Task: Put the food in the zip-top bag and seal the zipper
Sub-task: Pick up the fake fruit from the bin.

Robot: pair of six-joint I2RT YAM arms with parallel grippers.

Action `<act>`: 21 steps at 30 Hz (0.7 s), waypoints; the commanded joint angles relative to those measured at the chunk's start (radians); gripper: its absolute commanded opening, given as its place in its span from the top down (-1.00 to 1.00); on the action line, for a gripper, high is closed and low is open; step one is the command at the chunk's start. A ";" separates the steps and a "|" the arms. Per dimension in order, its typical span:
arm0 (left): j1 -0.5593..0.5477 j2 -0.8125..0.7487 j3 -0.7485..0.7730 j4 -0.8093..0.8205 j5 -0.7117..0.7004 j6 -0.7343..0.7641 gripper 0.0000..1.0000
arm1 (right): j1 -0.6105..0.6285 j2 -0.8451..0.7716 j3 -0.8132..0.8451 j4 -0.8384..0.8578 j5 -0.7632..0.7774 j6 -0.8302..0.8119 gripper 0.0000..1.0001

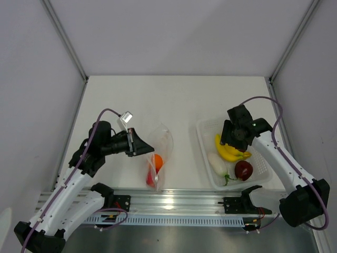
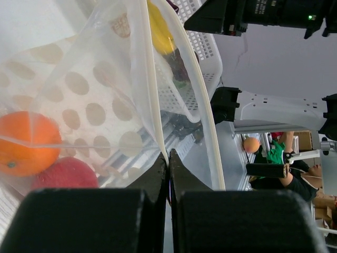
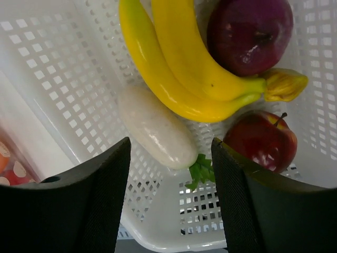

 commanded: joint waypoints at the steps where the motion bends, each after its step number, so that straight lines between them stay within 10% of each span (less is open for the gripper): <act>1: 0.007 -0.004 -0.002 0.058 0.036 -0.002 0.99 | -0.009 0.031 -0.016 0.104 -0.013 -0.046 -0.28; 21: 0.008 -0.007 -0.021 0.056 0.054 0.005 0.99 | -0.048 0.320 -0.003 0.237 0.122 -0.171 0.03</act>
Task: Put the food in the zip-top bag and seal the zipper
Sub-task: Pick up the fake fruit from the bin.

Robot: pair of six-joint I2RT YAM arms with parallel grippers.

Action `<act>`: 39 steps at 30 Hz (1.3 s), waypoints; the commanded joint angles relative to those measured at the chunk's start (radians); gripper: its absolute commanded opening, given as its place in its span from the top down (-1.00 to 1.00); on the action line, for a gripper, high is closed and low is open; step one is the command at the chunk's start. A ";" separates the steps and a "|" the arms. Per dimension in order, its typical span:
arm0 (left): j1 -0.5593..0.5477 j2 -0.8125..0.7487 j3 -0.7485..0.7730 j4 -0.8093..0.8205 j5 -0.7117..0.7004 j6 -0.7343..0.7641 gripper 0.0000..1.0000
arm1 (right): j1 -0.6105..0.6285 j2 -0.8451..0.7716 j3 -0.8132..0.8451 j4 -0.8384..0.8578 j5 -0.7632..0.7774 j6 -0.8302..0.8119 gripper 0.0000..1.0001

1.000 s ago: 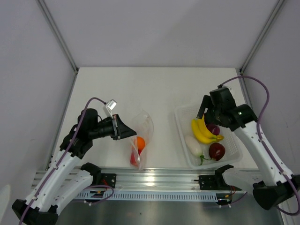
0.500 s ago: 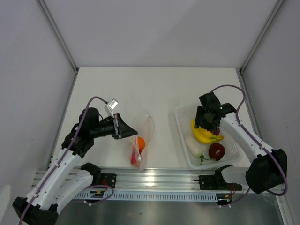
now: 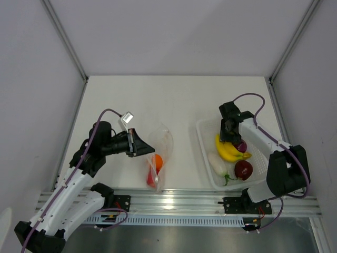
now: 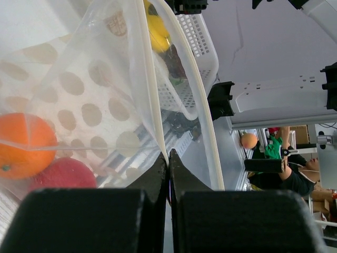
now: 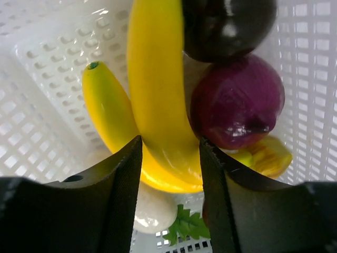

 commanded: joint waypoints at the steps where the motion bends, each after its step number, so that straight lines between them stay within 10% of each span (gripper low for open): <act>1: 0.007 -0.004 -0.003 0.027 0.027 0.005 0.99 | -0.011 0.034 0.013 0.039 0.038 -0.039 0.01; 11: 0.008 0.002 -0.013 0.037 0.033 0.001 0.99 | -0.024 0.117 -0.001 0.077 0.013 -0.094 -0.18; 17: 0.008 0.004 -0.015 0.037 0.033 0.001 0.99 | -0.024 0.045 -0.021 0.090 -0.002 -0.086 0.53; 28: 0.010 0.019 -0.013 0.043 0.025 -0.001 0.99 | -0.024 -0.272 0.169 -0.080 -0.037 0.028 1.00; 39: 0.010 0.038 -0.027 0.068 0.045 -0.015 0.99 | 0.021 -0.662 -0.008 0.440 -0.641 0.316 1.00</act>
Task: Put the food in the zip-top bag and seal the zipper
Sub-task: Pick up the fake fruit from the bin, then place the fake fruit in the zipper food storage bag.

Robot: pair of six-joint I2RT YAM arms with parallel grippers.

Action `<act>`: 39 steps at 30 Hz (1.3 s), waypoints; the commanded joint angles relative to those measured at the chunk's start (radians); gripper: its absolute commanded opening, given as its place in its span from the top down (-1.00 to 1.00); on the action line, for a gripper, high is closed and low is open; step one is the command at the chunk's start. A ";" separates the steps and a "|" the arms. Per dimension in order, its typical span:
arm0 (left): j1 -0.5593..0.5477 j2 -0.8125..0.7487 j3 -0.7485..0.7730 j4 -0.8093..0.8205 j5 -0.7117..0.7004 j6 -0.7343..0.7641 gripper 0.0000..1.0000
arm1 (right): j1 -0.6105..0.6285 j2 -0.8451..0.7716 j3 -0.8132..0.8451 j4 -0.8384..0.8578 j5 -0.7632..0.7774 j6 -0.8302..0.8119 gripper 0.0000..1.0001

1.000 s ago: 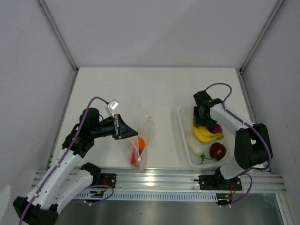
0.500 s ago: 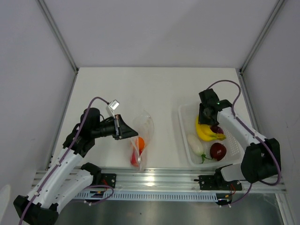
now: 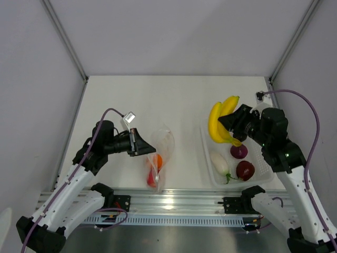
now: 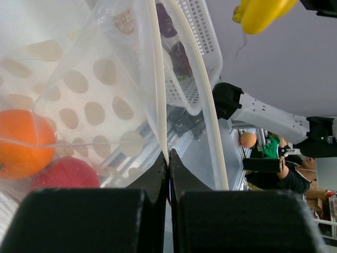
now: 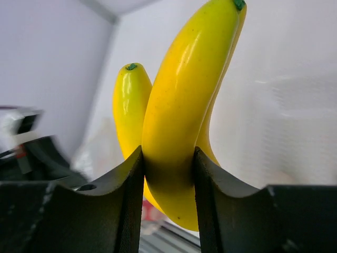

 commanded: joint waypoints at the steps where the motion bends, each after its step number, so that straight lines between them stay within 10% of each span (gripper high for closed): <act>1: 0.008 -0.003 -0.009 0.041 0.035 -0.006 0.99 | 0.031 -0.045 -0.101 0.415 -0.318 0.203 1.00; 15: 0.007 -0.026 -0.018 0.041 0.062 -0.022 0.99 | 0.651 0.255 0.031 0.959 -0.340 0.045 1.00; 39: 0.008 -0.101 0.005 0.024 0.133 -0.066 0.99 | 0.572 0.415 -0.184 1.334 -0.685 0.058 1.00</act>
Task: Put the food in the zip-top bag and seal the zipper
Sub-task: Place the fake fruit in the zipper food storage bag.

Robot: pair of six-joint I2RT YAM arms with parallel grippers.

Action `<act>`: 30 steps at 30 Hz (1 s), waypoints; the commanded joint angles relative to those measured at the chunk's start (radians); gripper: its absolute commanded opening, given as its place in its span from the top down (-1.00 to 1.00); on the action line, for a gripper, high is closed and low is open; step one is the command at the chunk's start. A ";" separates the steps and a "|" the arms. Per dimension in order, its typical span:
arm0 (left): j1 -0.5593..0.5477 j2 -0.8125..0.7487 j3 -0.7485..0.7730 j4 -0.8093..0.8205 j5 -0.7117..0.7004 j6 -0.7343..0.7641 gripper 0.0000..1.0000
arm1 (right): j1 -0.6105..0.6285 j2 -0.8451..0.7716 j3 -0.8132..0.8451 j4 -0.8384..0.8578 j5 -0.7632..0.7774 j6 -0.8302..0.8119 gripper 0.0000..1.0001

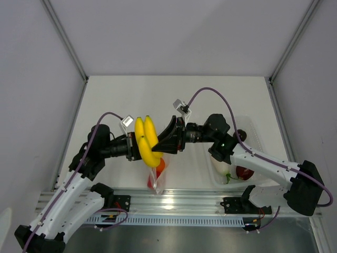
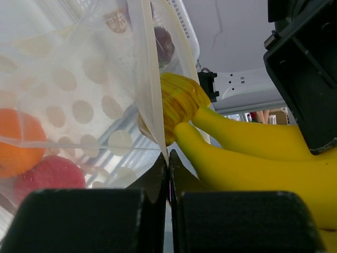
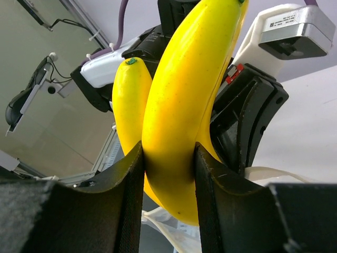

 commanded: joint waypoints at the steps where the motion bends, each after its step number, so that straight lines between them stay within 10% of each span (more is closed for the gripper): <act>1: 0.008 -0.015 0.027 0.024 0.050 -0.030 0.99 | -0.014 0.006 0.008 0.096 -0.050 -0.032 1.00; 16: 0.008 -0.022 0.021 0.038 0.062 -0.053 0.99 | -0.113 0.016 -0.026 0.003 -0.050 -0.069 0.39; 23: 0.006 -0.012 0.024 0.044 0.062 -0.053 0.99 | -0.115 0.033 -0.027 -0.019 -0.077 -0.095 -0.49; 30: 0.008 -0.012 0.023 0.027 0.047 -0.038 0.99 | -0.115 0.006 0.006 -0.100 -0.099 -0.118 -0.61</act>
